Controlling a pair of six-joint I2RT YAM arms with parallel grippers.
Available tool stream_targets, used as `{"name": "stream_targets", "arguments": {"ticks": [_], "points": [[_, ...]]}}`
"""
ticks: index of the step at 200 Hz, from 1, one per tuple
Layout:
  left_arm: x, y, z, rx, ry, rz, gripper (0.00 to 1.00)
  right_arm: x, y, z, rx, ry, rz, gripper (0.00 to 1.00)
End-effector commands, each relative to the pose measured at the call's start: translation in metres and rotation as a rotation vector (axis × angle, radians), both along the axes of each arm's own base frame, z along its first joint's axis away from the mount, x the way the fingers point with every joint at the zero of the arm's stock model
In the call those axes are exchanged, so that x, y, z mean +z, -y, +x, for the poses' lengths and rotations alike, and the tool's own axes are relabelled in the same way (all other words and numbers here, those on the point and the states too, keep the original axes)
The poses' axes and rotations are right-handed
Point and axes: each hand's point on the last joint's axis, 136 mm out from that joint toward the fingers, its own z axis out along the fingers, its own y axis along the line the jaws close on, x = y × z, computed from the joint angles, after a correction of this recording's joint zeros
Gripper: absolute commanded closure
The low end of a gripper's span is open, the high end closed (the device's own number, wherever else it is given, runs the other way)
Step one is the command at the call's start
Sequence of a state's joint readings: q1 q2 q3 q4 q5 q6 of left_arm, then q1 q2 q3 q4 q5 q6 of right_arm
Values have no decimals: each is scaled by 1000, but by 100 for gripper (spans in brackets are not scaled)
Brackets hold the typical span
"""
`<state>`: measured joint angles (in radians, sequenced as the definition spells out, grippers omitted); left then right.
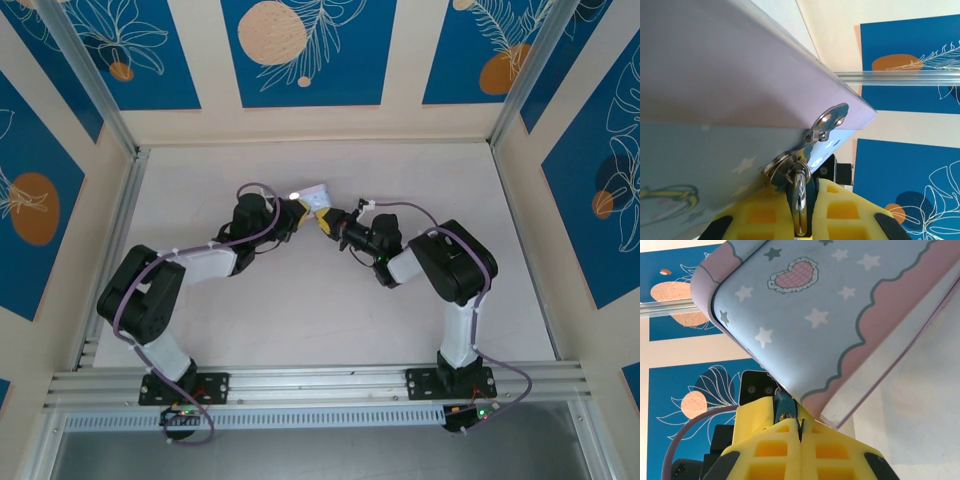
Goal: Unlock the padlock with the key
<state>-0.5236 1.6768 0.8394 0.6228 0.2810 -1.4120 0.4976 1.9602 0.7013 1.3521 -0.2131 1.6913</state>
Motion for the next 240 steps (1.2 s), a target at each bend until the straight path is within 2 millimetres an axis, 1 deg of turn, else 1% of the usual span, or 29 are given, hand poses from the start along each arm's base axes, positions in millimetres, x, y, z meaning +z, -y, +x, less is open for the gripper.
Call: {"name": "stream_targets", "arguments": {"ticks": [1, 17, 50, 64, 79, 98, 115, 122, 148, 167, 186, 197, 210, 240], "points": [[45, 46, -35, -247, 117, -106, 100, 27, -33, -16, 104, 78, 34, 100], [42, 47, -39, -263, 116, -85, 100, 30, -25, -12, 93, 88, 12, 100], [33, 47, -45, -296, 103, -53, 100, 31, 1, -2, 53, 88, -20, 100], [28, 46, -47, -301, 95, -42, 100, 34, 5, -2, 52, 97, -23, 100], [26, 47, -47, -305, 94, -39, 100, 36, 3, -5, 66, 98, -37, 100], [25, 47, -46, -305, 94, -40, 100, 34, -8, -12, 93, 98, -51, 100], [28, 50, -44, -310, 101, -49, 100, 31, -17, -17, 113, 98, -50, 100], [29, 51, -45, -321, 105, -51, 100, 28, -17, -17, 114, 94, -51, 100], [35, 55, -48, -364, 123, -47, 100, 18, -4, -13, 92, 75, -63, 100], [36, 57, -52, -397, 128, -35, 100, 14, 7, -11, 81, 71, -78, 100], [37, 59, -55, -425, 132, -33, 100, 10, 14, -11, 83, 70, -106, 100], [38, 61, -57, -443, 133, -35, 100, 7, 16, -13, 90, 71, -127, 100], [38, 61, -57, -448, 133, -36, 100, 9, 16, -15, 103, 93, -144, 100], [39, 62, -55, -432, 132, -49, 100, 13, 6, -21, 126, 106, -148, 100]]}}
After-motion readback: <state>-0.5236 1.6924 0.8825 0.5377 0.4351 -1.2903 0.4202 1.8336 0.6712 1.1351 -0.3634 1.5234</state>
